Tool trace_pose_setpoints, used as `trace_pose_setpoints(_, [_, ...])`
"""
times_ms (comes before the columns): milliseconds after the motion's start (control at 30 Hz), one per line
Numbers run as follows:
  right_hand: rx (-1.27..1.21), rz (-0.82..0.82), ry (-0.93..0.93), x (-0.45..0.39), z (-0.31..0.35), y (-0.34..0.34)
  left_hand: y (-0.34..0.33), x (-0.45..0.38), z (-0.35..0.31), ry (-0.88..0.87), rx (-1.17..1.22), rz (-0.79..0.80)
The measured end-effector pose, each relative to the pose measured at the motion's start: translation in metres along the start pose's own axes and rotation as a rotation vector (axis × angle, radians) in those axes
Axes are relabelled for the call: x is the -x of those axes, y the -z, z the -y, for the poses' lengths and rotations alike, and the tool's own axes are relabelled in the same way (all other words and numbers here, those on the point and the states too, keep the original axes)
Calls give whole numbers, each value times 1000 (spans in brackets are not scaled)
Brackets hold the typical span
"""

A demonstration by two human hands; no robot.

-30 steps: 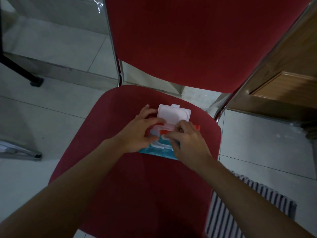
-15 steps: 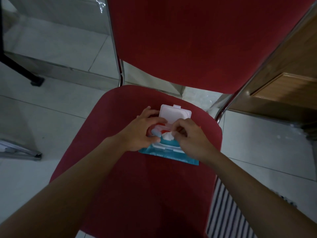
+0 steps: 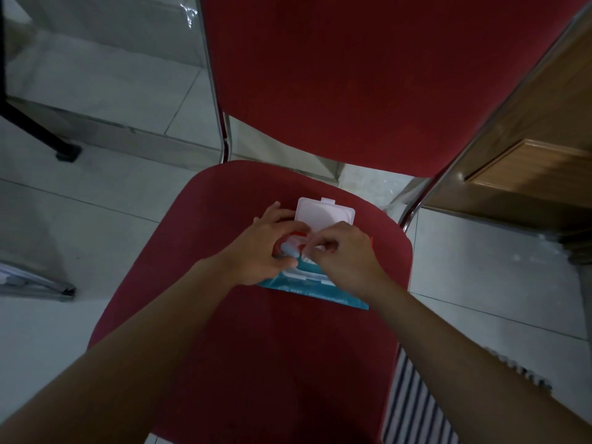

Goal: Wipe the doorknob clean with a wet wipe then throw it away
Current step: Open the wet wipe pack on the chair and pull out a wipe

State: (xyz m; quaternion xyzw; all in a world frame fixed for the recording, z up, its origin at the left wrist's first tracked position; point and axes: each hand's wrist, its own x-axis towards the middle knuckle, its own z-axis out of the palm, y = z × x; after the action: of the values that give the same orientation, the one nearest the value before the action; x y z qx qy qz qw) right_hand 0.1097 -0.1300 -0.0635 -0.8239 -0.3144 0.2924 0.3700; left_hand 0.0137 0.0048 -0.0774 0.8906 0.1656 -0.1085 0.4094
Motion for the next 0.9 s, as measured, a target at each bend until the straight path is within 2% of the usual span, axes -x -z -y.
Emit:
trace_pose_setpoints(167, [-482,-27,-318,-3,-1,6,-1,-1,1,0,-9,2])
trace_pose_setpoints(267, [-754,-38,-385,-6,0,12,-1,0,0,15,-8,4])
trace_pose_setpoints(367, [-1165,16,-439,-9,-4,23,-1,1,-1,24,-15,9])
trace_pose_setpoints(433, [-1268,13,-467,-10,-8,30,-1,1,-2,24,-14,9])
trace_pose_setpoints(467, [-1208,14,-469,-9,-8,30,-1,1,-2,24,-12,10])
trace_pose_setpoints(533, [-876,26,-423,-6,-8,22,-1,1,-2,23,-11,10])
trace_pose_setpoints(600, [-485,61,-299,-2,-9,14,-1,1,-3,21,-15,12])
trace_pose_setpoints(733, [5,18,-40,0,-10,13,-2,2,-4,25,-7,9])
trace_pose_setpoints(800, [157,3,59,0,-10,17,-2,1,-4,31,-12,11])
trace_pose_setpoints(900, [133,-114,80,-1,-8,26,-2,0,-5,42,-18,15])
